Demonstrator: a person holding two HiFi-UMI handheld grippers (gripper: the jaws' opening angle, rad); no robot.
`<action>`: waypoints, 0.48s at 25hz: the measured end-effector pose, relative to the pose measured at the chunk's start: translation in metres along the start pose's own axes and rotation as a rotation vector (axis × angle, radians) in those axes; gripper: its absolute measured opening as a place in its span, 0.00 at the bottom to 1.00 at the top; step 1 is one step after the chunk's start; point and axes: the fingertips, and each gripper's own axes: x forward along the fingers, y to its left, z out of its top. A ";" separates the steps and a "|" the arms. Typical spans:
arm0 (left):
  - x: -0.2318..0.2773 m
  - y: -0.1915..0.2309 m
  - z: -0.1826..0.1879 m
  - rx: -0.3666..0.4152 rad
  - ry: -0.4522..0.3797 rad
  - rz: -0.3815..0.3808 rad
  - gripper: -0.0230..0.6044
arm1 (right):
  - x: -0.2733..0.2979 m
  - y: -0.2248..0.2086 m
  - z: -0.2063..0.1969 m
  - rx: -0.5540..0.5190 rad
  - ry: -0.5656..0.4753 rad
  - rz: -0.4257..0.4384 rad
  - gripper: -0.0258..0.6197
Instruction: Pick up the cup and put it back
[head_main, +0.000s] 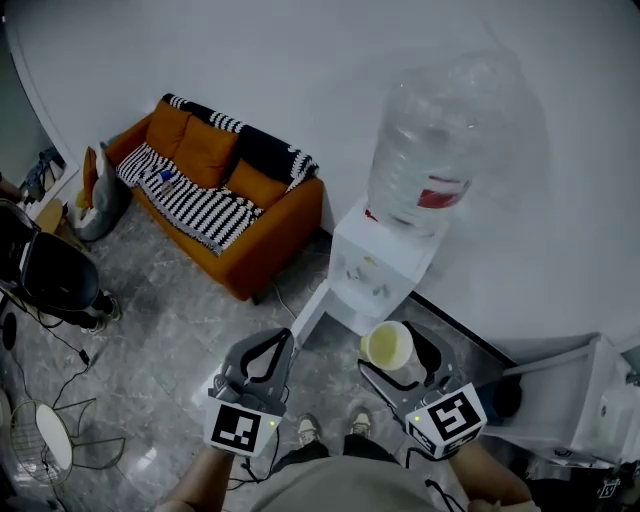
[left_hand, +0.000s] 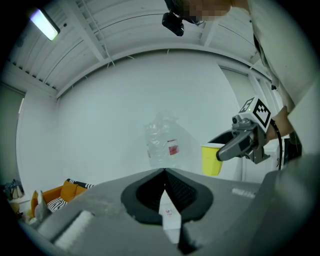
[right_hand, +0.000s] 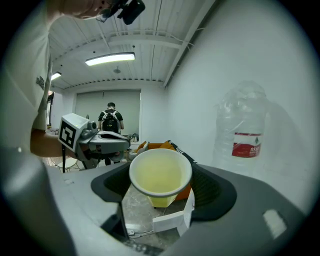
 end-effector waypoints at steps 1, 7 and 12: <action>0.003 0.004 -0.001 -0.004 -0.001 0.000 0.04 | 0.006 -0.004 -0.003 0.004 0.004 -0.011 0.61; 0.031 0.024 -0.013 0.000 -0.017 -0.003 0.04 | 0.045 -0.036 -0.023 0.004 0.034 -0.107 0.61; 0.063 0.036 -0.034 0.010 -0.016 -0.027 0.04 | 0.084 -0.057 -0.048 -0.026 0.051 -0.177 0.61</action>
